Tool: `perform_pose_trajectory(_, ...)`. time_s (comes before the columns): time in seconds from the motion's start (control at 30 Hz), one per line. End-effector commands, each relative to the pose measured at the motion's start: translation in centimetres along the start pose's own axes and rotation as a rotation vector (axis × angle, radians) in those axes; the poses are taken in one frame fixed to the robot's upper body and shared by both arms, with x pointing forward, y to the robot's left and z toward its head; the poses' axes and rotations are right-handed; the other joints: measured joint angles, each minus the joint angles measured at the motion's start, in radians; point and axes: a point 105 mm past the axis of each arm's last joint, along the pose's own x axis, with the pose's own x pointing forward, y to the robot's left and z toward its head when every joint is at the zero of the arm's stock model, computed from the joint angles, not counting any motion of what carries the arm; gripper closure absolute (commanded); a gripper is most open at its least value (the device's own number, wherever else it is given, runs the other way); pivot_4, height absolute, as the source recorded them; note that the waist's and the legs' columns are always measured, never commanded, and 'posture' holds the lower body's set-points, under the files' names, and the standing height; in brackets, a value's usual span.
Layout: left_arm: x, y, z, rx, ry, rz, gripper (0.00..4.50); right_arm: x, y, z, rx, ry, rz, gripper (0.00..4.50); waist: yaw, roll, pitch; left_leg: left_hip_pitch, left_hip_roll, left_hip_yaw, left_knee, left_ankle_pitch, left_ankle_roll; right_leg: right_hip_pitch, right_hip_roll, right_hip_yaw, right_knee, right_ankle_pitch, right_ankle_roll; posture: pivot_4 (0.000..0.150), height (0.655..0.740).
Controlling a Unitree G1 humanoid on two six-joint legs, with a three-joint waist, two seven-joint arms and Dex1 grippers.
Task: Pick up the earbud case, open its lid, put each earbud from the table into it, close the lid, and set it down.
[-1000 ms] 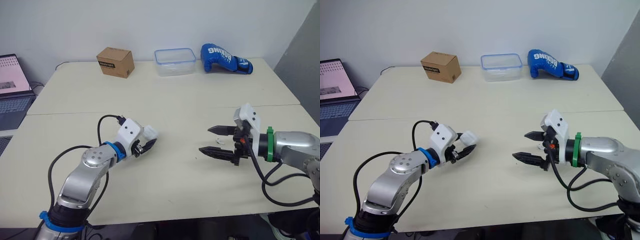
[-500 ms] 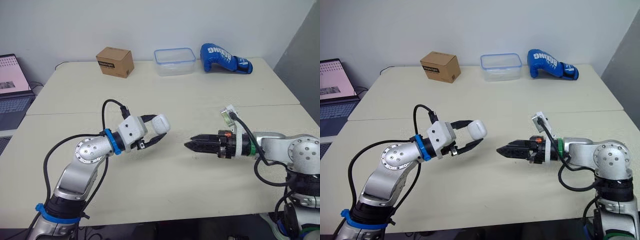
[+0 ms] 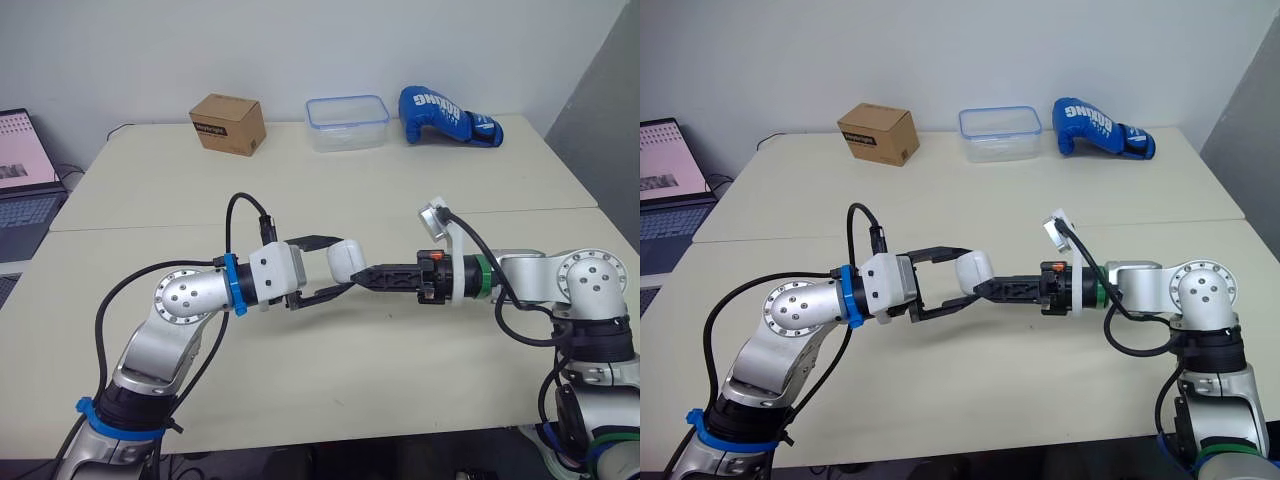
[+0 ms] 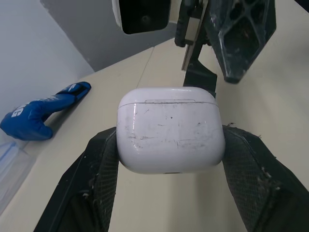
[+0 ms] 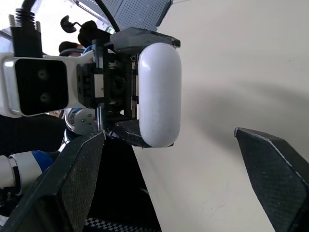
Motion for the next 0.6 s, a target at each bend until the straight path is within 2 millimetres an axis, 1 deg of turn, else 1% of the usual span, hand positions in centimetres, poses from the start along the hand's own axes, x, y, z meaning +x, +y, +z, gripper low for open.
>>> perform_pose_trajectory(0.03,0.4,-0.3,1.6,0.051,-0.048,-0.015,1.74,0.2,1.3,0.8,-0.028,-0.015,0.051,0.00,-0.001,0.000,0.000,0.000,0.000,0.000,0.000,0.000,0.000,0.000,0.000,0.000,0.000,0.000,0.000,0.150,0.7307)
perform_pose_trajectory(0.07,0.4,-0.3,1.6,0.052,-0.049,-0.016,1.74,0.3,1.4,0.8,-0.027,-0.014,0.052,0.00,-0.001,0.000,0.000,0.000,0.000,0.000,0.000,0.000,0.000,0.000,0.000,0.000,0.000,0.000,0.000,0.150,0.7307)
perform_pose_trajectory(0.13,0.5,-0.3,1.7,0.047,-0.050,-0.016,1.74,0.4,1.5,1.0,-0.028,-0.019,0.050,0.39,-0.002,0.000,0.000,0.000,0.000,0.000,0.000,0.000,0.000,0.000,0.000,0.000,0.000,0.000,0.000,0.150,0.7307)
perform_pose_trajectory(0.2,0.5,-0.3,1.6,0.046,-0.049,-0.018,1.74,0.4,1.6,1.1,-0.027,-0.021,0.053,0.94,-0.002,0.000,0.000,0.000,0.000,0.000,0.000,0.000,0.000,0.000,0.000,0.000,0.000,0.000,0.000,0.150,0.7307)
perform_pose_trajectory(0.27,0.5,-0.4,1.5,0.048,-0.046,-0.022,1.74,0.5,1.9,1.2,-0.026,-0.019,0.063,1.65,-0.004,0.000,0.000,0.000,0.000,0.000,0.000,0.000,0.000,0.000,0.000,0.000,0.000,0.000,0.000,0.150,0.7307)
perform_pose_trajectory(0.6,0.5,-0.3,1.3,0.050,-0.039,-0.020,1.74,0.6,2.4,0.9,-0.011,0.003,0.082,1.65,-0.007,0.000,0.000,0.000,0.000,0.000,0.000,0.000,0.000,0.000,0.000,0.000,0.000,0.000,0.000,0.150,0.7307)
